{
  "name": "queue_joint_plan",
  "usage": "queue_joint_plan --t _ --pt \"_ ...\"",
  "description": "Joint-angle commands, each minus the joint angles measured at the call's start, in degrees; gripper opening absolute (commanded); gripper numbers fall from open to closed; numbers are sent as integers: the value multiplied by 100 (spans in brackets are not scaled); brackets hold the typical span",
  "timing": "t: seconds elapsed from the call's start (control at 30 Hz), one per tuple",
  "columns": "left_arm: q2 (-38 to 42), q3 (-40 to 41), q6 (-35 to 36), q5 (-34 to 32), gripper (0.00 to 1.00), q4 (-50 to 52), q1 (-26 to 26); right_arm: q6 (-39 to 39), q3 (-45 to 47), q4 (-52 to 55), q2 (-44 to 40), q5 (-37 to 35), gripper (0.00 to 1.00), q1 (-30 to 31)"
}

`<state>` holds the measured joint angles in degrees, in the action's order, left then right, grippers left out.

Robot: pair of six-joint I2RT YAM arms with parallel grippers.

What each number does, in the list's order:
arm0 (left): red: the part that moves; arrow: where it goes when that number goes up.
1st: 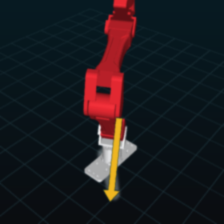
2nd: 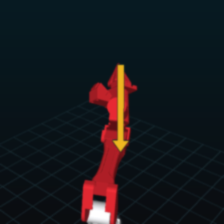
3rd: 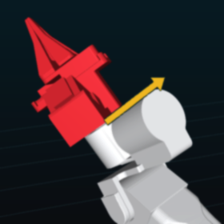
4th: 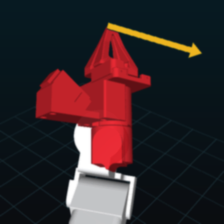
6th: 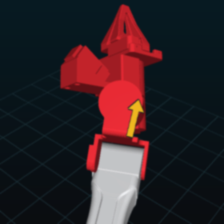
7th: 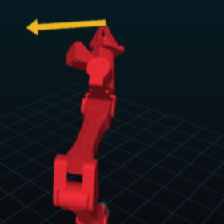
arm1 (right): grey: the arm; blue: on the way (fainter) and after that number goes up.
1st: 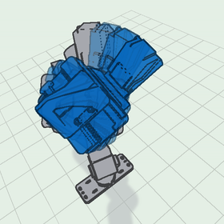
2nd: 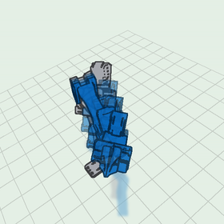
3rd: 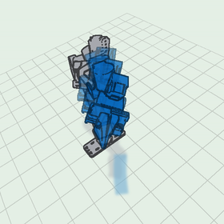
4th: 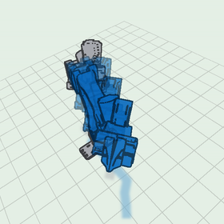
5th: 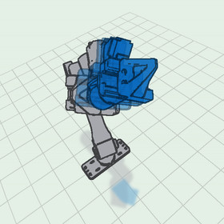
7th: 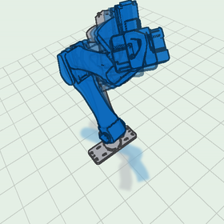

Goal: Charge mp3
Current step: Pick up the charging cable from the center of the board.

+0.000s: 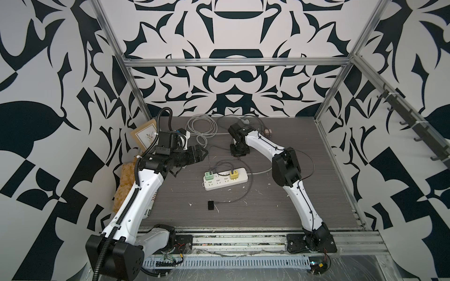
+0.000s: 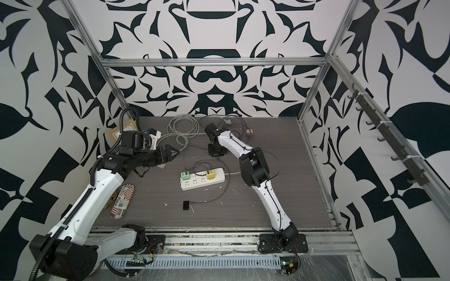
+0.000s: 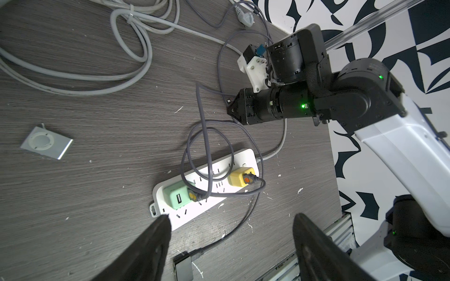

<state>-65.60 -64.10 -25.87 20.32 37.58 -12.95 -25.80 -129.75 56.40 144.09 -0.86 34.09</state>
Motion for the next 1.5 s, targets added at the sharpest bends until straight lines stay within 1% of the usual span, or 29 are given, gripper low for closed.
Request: queue_joint_plan --t 0.0,0.07,0.2,0.3,0.37,0.47,0.6,0.67,0.7,0.77,0.8,0.93,1.03,1.1,1.13,1.17,1.23,1.3,1.37,1.47 --pt "100 73 90 108 82 143 50 110 -136 263 105 -133 17 80" --pt "87 67 90 130 82 129 57 98 -129 301 137 -104 13 85" --pt "76 54 91 226 82 83 73 58 -94 286 16 -232 0 90" --pt "49 56 50 405 81 -51 73 -54 -33 272 -368 -236 0 48" --pt "30 77 -61 588 81 -232 54 -224 204 97 -898 -50 0 -31" --pt "-36 62 -303 707 80 -639 -105 -511 978 -400 -1865 324 0 -218" --pt "-338 -302 -430 666 80 -1017 -462 -933 1838 -784 -3113 811 0 -605" --pt "-506 -473 -567 732 80 -1209 -568 -1168 2292 -1103 -3553 1189 0 -760" --pt "-591 -527 -654 785 80 -1351 -619 -1245 2413 -1125 -3712 1237 0 -813" --pt "-698 -624 -775 830 80 -1576 -752 -1303 2589 -1187 -3933 1143 0 -853" --pt "-889 -688 -804 862 80 -1656 -844 -1368 2705 -1306 -4053 1088 0 -853" --pt "-1217 -924 -821 966 80 -1888 -1248 -1884 3332 -2393 -4461 1147 0 -860" --pt "-1382 -1022 -829 1027 80 -2157 -1628 -2505 3511 -2992 -4495 1668 0 -930" --pt "-1469 -1053 -721 944 80 -2274 -1908 -2945 3632 -3292 -4539 1852 0 -917" --pt "-1513 -1052 -659 892 79 -2313 -2012 -3182 3774 -3520 -4600 1928 0 -900" --pt "-1576 -1061 -599 833 75 -2317 -2105 -3438 3957 -3761 -4707 1924 0 -886" --pt "-1718 -1083 -607 816 69 -2297 -2169 -3778 4243 -4072 -4885 1897 0 -874" --pt "-1880 -1156 -639 662 65 -2085 -2181 -3884 4327 -4045 -5001 1895 0 -867" --pt "-2028 -1272 -621 657 64 -1977 -2176 -3899 4346 -3921 -5059 1937 0 -851" --pt "-2350 -1533 -648 723 60 -1874 -2171 -4032 4534 -4022 -5191 1984 0 -842"
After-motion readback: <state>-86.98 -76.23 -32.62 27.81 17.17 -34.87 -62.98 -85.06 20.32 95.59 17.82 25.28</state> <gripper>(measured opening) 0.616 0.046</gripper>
